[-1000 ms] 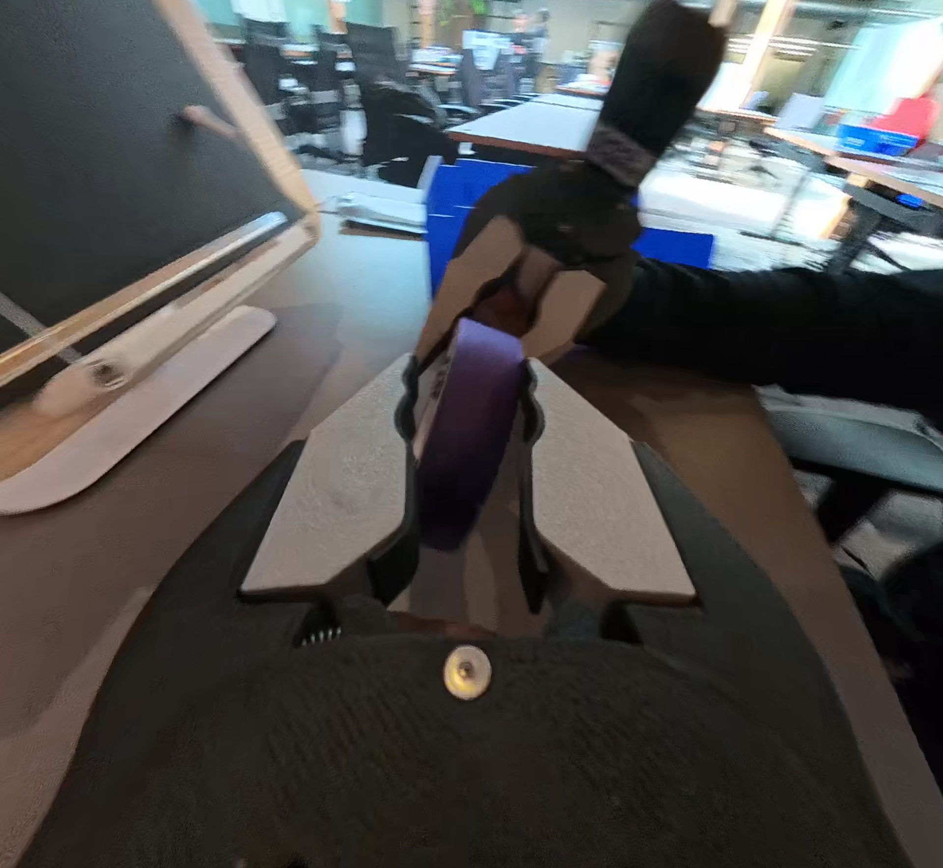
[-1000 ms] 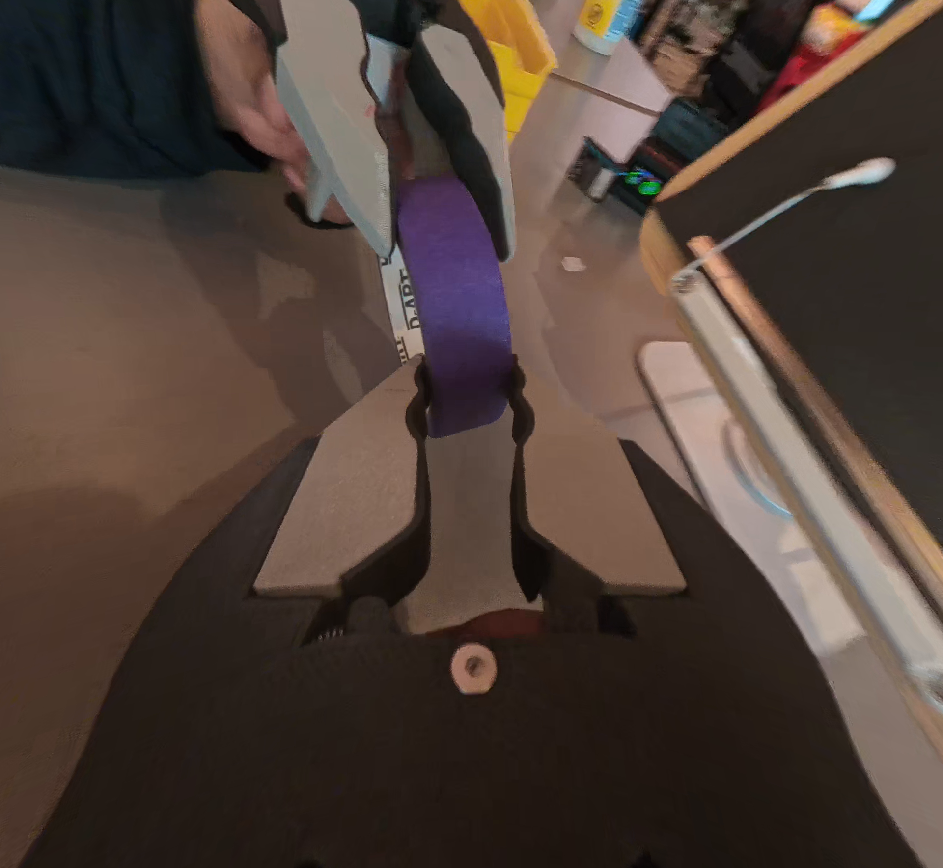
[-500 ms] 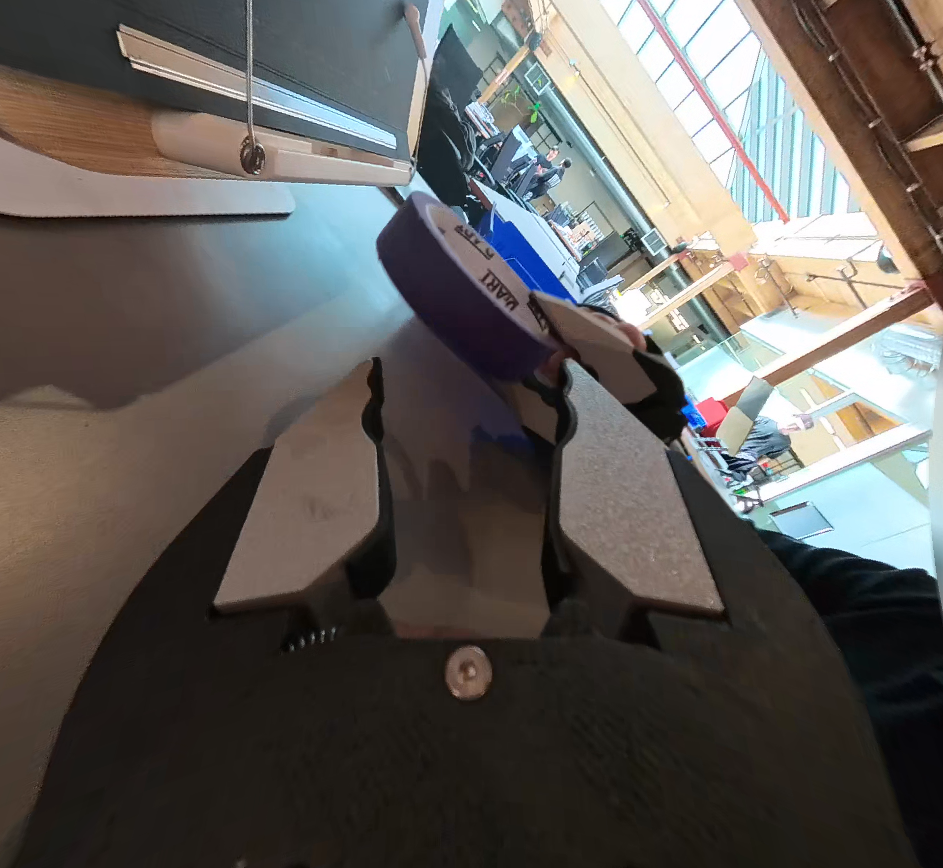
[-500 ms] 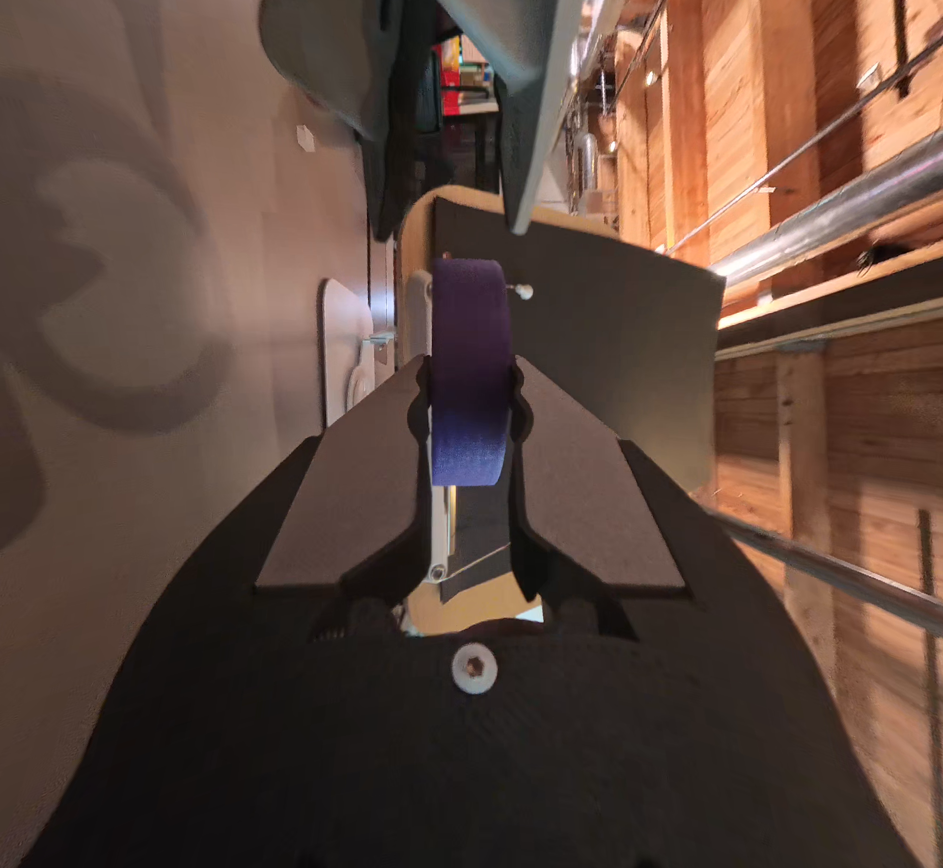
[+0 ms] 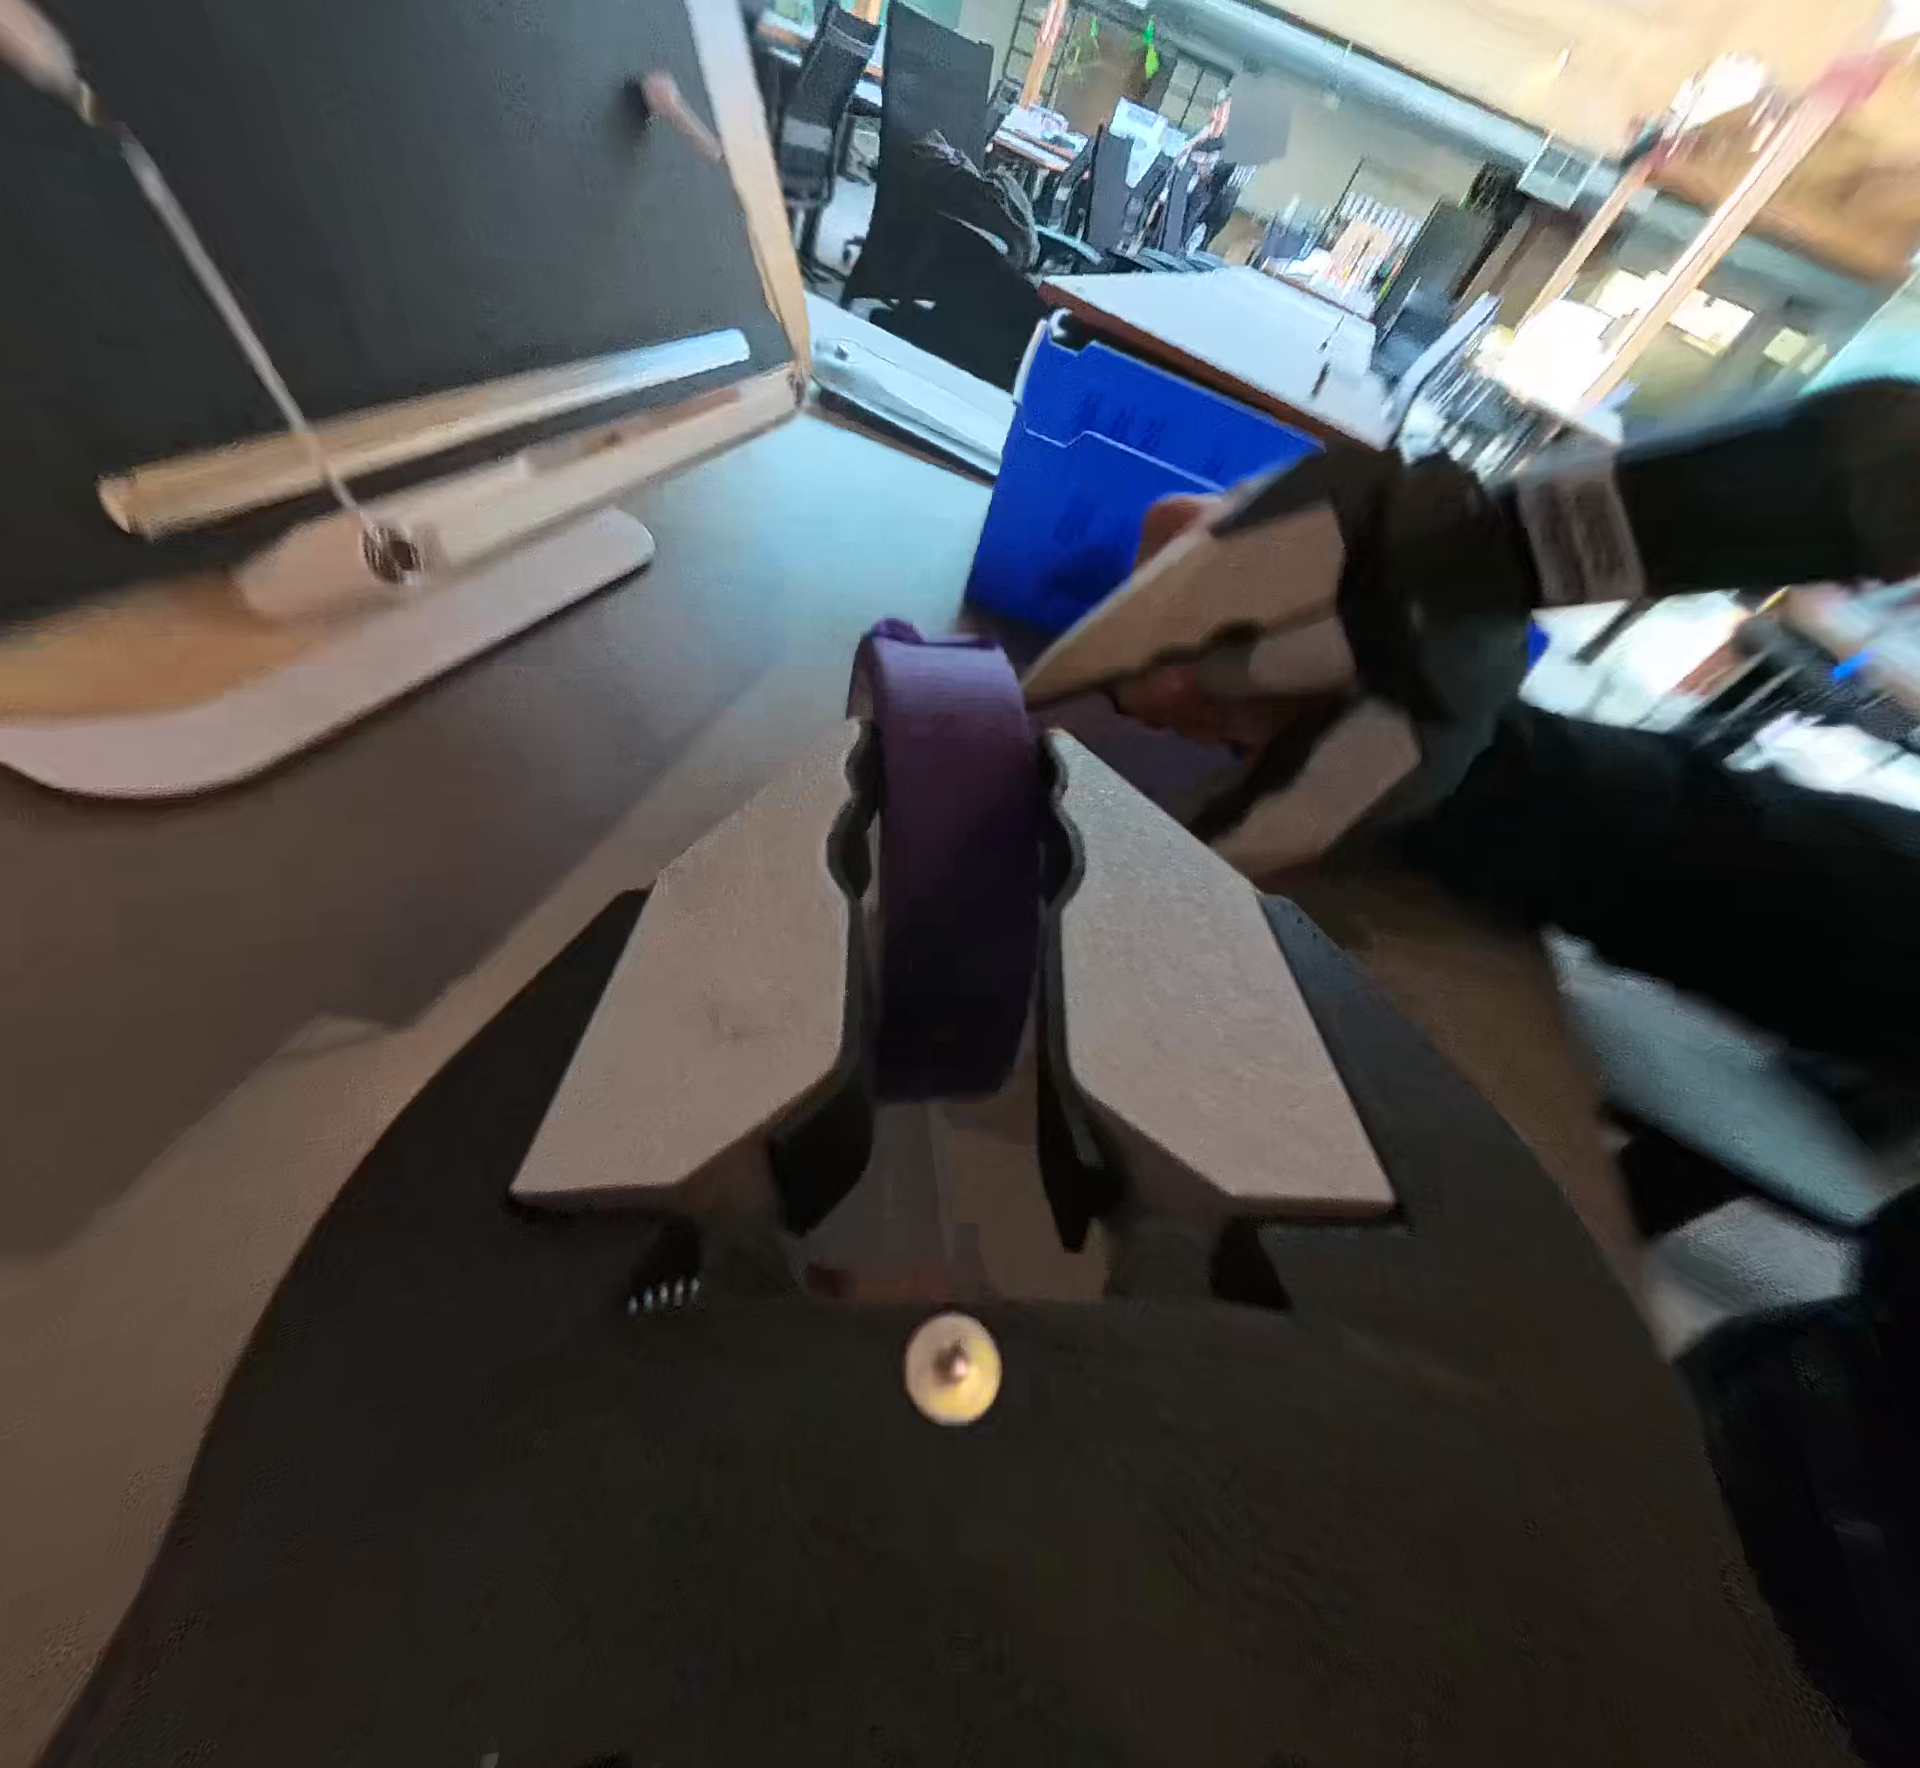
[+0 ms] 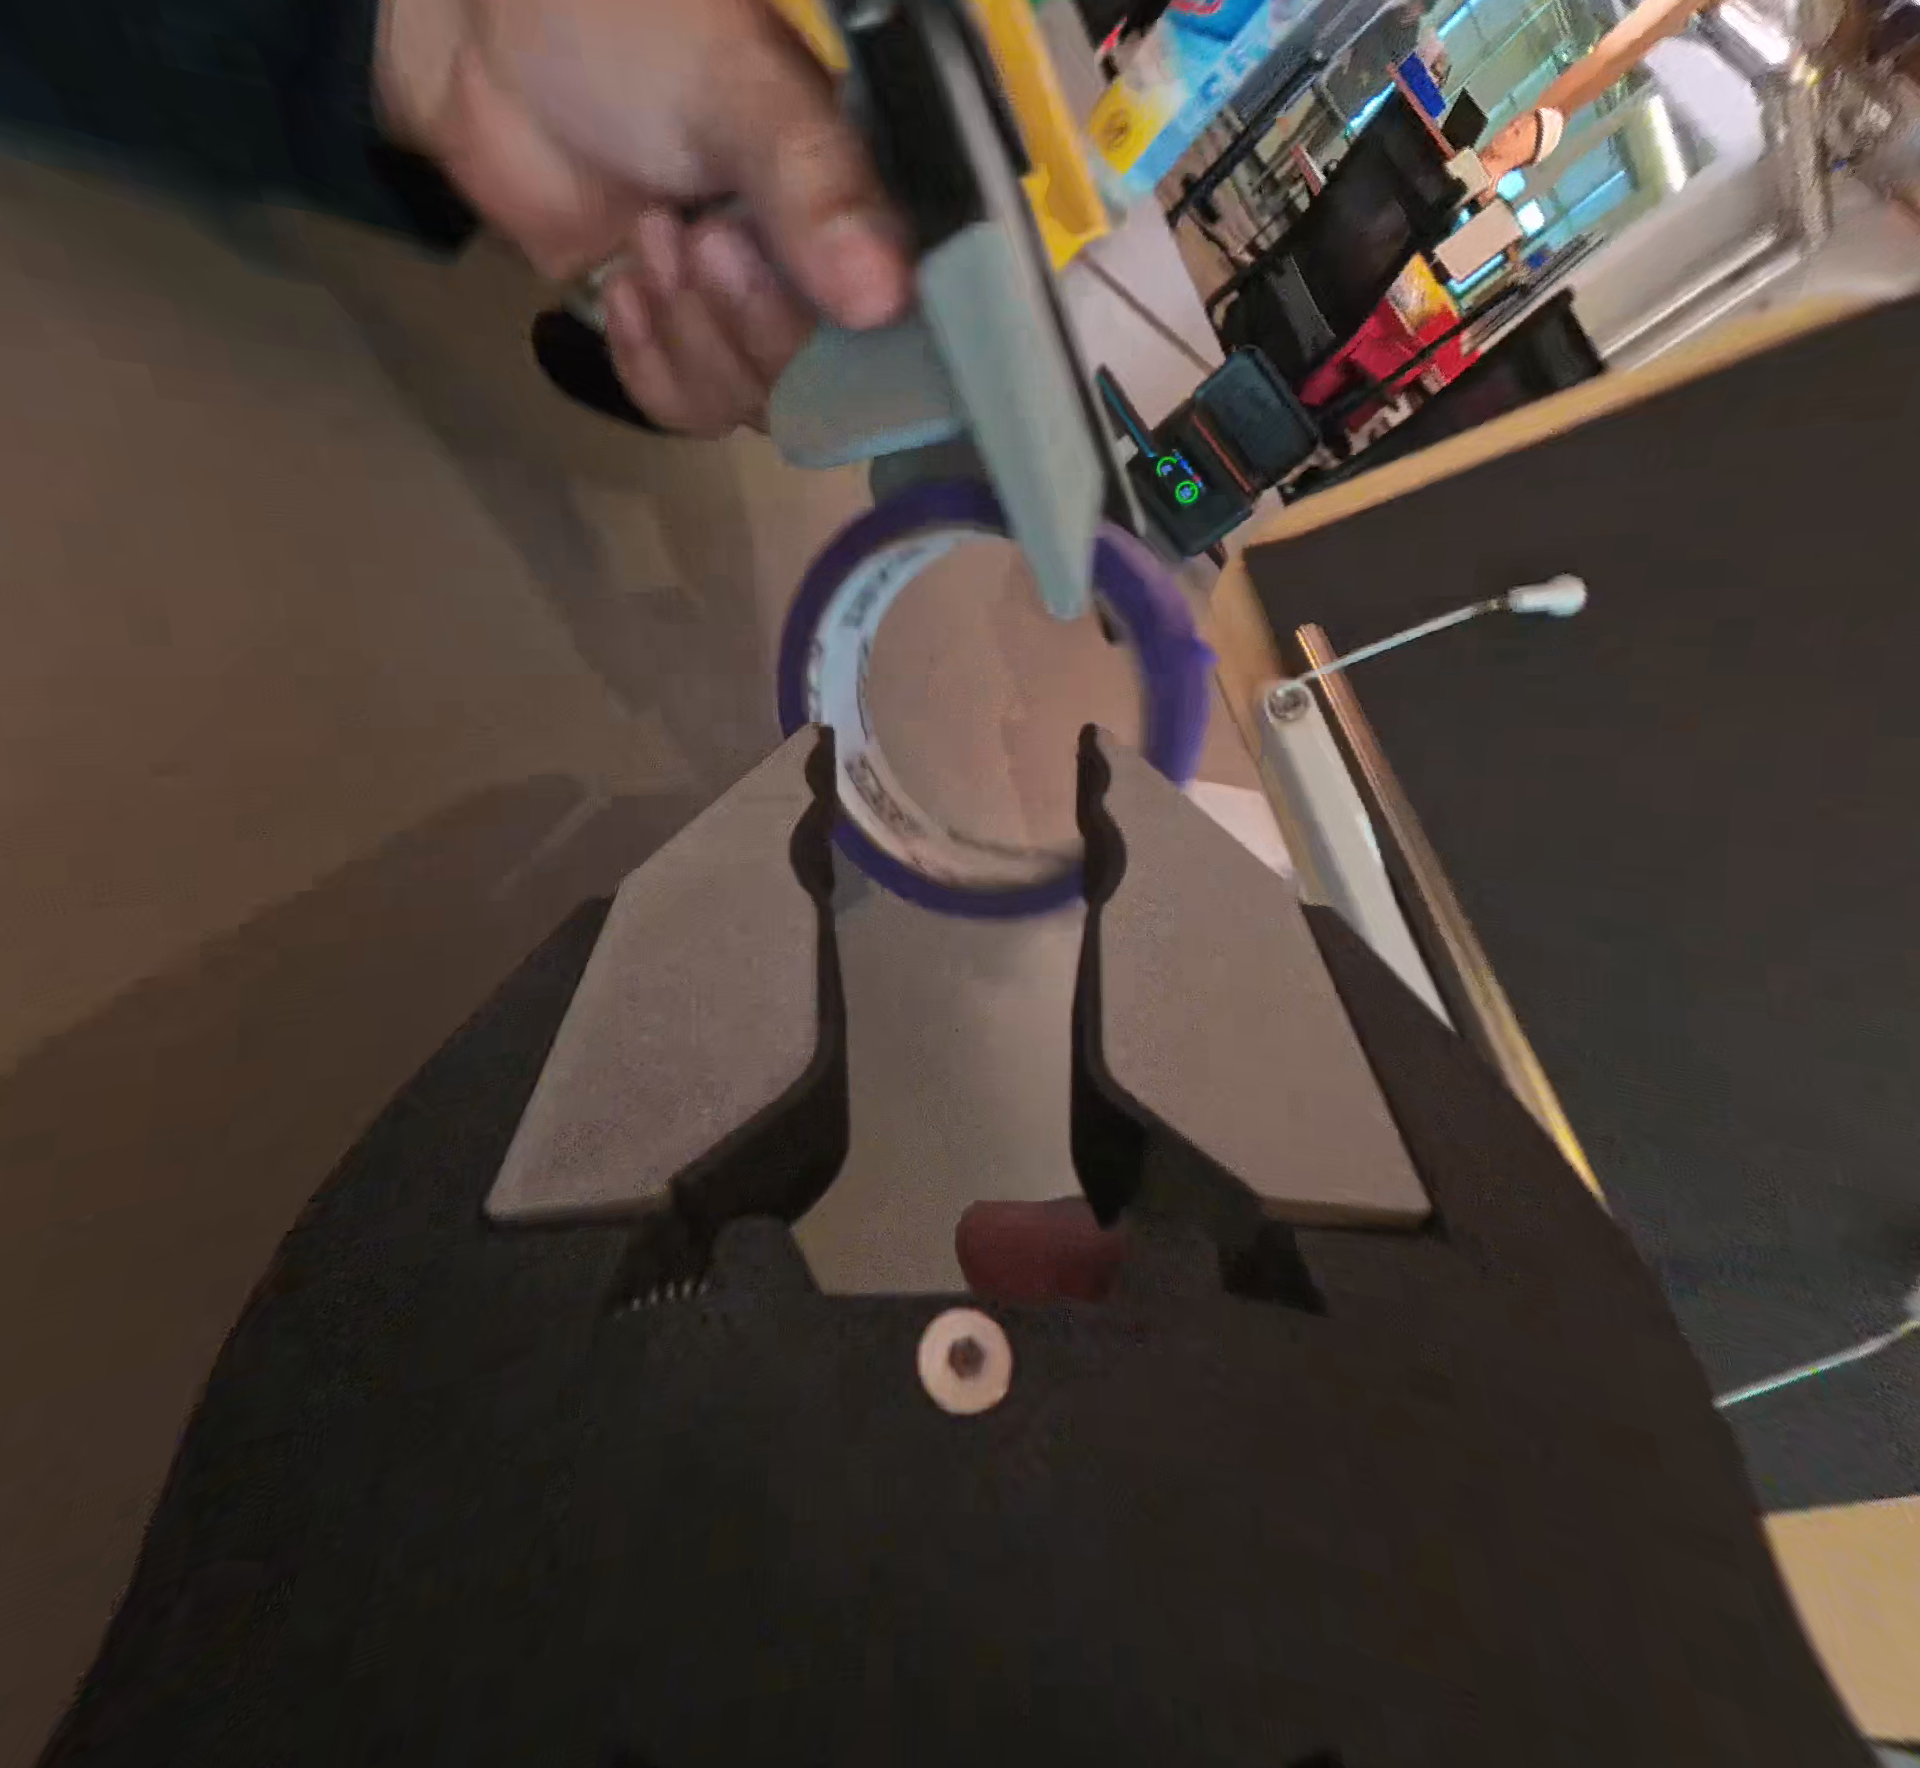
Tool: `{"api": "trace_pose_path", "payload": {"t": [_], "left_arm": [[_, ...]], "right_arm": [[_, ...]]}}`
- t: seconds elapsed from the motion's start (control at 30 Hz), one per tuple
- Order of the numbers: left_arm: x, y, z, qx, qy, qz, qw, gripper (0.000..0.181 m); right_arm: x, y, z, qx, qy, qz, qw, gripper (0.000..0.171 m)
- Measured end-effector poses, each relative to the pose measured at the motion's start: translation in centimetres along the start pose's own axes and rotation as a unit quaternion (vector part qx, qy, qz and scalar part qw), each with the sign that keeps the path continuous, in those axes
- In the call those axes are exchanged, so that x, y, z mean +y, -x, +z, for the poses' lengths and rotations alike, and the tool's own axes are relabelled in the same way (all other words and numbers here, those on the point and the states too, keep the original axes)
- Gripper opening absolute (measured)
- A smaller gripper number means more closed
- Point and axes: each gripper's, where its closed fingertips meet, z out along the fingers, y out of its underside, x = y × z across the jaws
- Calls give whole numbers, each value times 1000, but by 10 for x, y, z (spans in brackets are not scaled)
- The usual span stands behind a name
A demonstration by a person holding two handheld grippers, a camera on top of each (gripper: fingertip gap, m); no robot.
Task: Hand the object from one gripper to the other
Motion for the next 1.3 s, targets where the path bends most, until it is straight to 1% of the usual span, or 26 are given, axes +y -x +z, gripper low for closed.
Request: {"api": "trace_pose_path", "payload": {"t": [0.07, 0.1, 0.17, 0.23, 0.3, 0.37, 0.4, 0.43, 0.47, 0.53, 0.6, 0.67, 0.7, 0.73, 0.8, 0.87, 0.9, 0.97, 1.0, 1.07, 1.13, 1.23, 1.3], "left_arm": [[-1, -6, -1, -19, 9, 92, 995, 28], [-2, -8, -1, -29, 11, 128, 991, 28], [1, -14, 1, -29, 21, 156, 987, 28], [1, -30, 3, 9, 8, 181, 983, 29], [-2, -50, 2, 55, -13, 188, 980, 28], [-4, -65, 1, 95, -26, 185, 978, 28], [-3, -68, 1, 104, -26, 182, 978, 28], [-4, -67, 1, 101, -28, 177, 979, 28], [-4, -66, 0, 105, -30, 172, 979, 28], [-8, -64, -2, 103, -42, 158, 981, 28], [-13, -49, 0, 61, -55, 134, 988, 30], [-14, -34, 3, 21, -53, 114, 992, 47], [-14, -27, 3, 4, -51, 102, 993, 49], [-14, -21, 4, -9, -50, 88, 995, 52], [-15, -15, 3, -15, -51, 58, 997, 57], [-18, -8, 1, -24, -58, 30, 998, 57], [-18, -5, -1, -25, -61, 17, 998, 53], [-21, -6, -4, -10, -68, -2, 998, 51], [-24, -7, -5, -7, -74, 2, 997, 51], [-25, -9, -7, -23, -70, 55, 996, 56], [-17, -11, -7, -53, -35, 147, 987, 64], [-11, -14, -4, -107, -9, 275, 955, 61], [-5, -14, 1, -137, 5, 340, 930, 57]], "right_arm": [[1, -19, -9, 7, -28, 77, 997, 42], [5, -30, -11, 20, -33, 113, 993, 44], [12, -39, -14, 15, -42, 172, 984, 56], [17, -37, -12, -5, -45, 205, 978, 57], [22, -29, -7, -24, -36, 204, 978, 60], [21, -14, -4, -61, -29, 193, 979, 59], [17, -7, -3, -77, -32, 186, 979, 52], [13, -1, -4, -92, -36, 176, 979, 33], [11, 2, -4, -98, -36, 168, 980, 27], [8, -2, -5, -95, -39, 167, 981, 26], [10, -19, -6, -52, -33, 172, 983, 24], [18, -40, -10, 25, -11, 142, 989, 24], [24, -50, -13, 69, 13, 112, 991, 24], [28, -59, -16, 116, 39, 68, 990, 23], [30, -73, -22, 199, 87, -39, 975, 24], [26, -76, -25, 244, 115, -127, 954, 23], [23, -77, -25, 260, 120, -157, 945, 23], [20, -77, -25, 277, 128, -197, 932, 24], [20, -77, -25, 280, 133, -214, 927, 24], [21, -77, -24, 284, 145, -245, 916, 24], [23, -77, -24, 281, 155, -261, 910, 24], [26, -75, -22, 270, 158, -249, 917, 24], [25, -74, -21, 268, 162, -254, 915, 24]]}}
